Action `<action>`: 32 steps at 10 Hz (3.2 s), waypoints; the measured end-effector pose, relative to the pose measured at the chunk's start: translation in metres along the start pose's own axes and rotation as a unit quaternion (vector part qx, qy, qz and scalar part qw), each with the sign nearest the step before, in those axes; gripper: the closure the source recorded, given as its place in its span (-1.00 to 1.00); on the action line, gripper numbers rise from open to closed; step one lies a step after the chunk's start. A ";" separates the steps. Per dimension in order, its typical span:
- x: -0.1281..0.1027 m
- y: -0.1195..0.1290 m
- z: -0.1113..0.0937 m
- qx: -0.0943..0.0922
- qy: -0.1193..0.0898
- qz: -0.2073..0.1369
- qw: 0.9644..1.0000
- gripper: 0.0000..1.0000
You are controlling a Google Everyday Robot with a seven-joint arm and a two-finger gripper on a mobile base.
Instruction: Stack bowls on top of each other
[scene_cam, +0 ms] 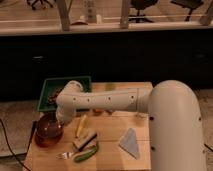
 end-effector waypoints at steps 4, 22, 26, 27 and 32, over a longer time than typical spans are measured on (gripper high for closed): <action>0.000 -0.015 0.010 0.006 -0.015 -0.022 1.000 0.90; -0.013 -0.038 0.016 0.020 -0.037 -0.056 0.998 -0.60; -0.010 -0.035 0.009 0.027 -0.025 -0.057 0.998 -0.60; -0.009 -0.036 0.008 0.029 -0.023 -0.057 0.998 -0.60; -0.004 -0.035 0.007 0.031 -0.022 -0.053 0.998 -0.60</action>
